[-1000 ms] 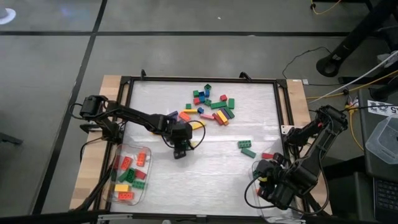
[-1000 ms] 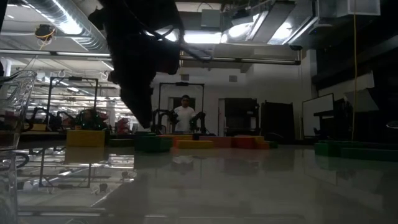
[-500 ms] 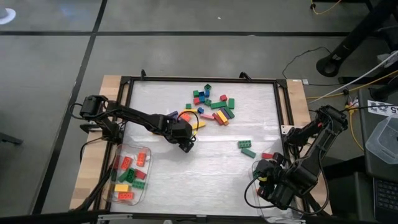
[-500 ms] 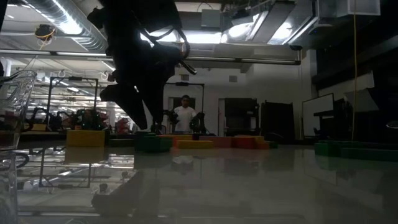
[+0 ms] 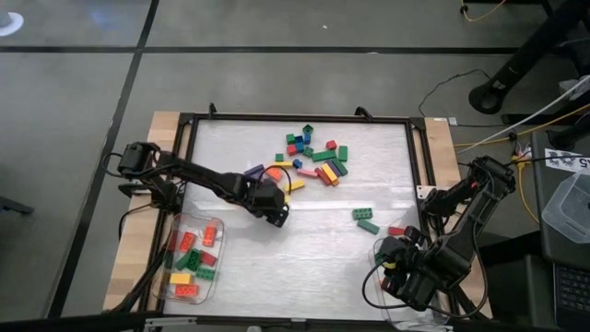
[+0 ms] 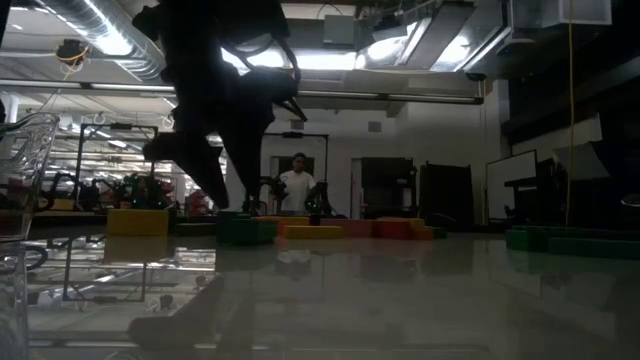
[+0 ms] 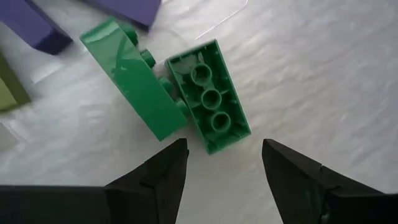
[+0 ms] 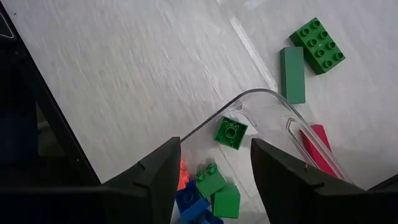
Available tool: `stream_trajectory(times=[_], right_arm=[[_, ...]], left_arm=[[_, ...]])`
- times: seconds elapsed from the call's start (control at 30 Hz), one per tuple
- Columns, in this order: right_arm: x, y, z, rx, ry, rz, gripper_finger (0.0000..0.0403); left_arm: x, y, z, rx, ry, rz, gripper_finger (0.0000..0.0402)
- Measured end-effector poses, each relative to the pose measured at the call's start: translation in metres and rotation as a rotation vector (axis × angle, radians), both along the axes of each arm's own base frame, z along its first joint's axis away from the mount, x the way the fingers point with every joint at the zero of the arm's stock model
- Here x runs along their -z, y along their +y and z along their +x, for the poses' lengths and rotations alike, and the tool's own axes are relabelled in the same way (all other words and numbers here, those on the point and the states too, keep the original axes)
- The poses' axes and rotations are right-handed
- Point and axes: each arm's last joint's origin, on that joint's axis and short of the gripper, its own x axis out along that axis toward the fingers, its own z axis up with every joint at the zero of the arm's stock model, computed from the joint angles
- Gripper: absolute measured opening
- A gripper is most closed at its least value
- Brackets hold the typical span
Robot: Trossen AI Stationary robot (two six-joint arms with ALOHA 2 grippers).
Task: Sort blocks by size
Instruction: Put the large green game piece into the left transparent bin
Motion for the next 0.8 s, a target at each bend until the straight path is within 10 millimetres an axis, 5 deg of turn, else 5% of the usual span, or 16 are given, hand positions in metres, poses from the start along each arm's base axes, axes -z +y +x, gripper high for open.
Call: stream_trajectory(times=[0.8], right_arm=[[0.000, 0.001, 0.001, 0.000, -0.005, 0.009, 0.0195]], left_arm=[[0.032, 0.014, 0.016, -0.001, 0.031, 0.072, 0.0196]])
